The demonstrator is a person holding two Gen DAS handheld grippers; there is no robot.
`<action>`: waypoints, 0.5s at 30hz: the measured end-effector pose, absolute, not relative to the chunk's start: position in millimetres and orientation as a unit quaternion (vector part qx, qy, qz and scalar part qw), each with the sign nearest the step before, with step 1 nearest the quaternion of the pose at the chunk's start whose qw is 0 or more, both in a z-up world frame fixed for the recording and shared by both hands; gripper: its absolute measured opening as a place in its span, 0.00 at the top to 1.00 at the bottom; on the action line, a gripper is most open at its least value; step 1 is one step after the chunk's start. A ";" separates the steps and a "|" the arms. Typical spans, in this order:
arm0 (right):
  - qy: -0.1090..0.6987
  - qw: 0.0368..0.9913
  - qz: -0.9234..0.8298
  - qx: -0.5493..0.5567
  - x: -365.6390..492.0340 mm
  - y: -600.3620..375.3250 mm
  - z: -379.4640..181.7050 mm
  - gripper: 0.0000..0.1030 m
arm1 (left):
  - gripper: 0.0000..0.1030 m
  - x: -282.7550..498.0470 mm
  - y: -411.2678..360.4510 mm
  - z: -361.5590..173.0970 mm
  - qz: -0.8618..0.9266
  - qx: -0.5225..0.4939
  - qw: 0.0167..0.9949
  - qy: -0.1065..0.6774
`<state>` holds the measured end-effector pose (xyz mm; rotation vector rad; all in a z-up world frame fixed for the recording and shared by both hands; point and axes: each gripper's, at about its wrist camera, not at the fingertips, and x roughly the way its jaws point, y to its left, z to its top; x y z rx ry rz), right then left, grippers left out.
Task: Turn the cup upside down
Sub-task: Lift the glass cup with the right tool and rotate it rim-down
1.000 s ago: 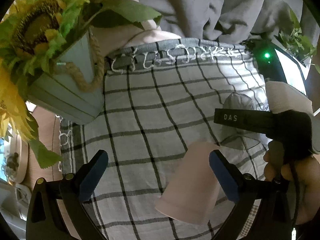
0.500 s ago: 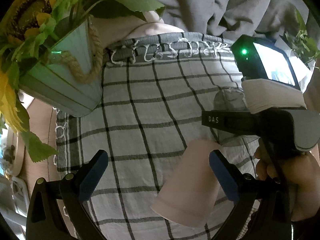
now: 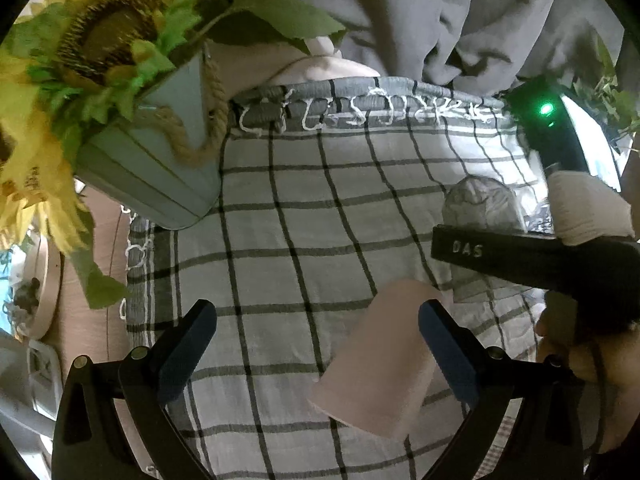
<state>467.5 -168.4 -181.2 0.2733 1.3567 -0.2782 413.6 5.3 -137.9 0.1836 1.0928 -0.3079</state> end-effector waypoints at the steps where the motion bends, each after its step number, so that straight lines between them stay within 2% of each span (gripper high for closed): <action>1: 0.619 0.765 -0.127 0.125 465.8 -168.4 -176.1 0.35 | 0.00 411.4 6.0 -135.4 -0.146 0.086 0.841 0.514; 15: 0.550 0.812 -0.139 0.138 368.2 -173.5 -72.0 0.35 | 0.00 348.1 4.5 -103.0 -0.166 0.069 0.855 0.486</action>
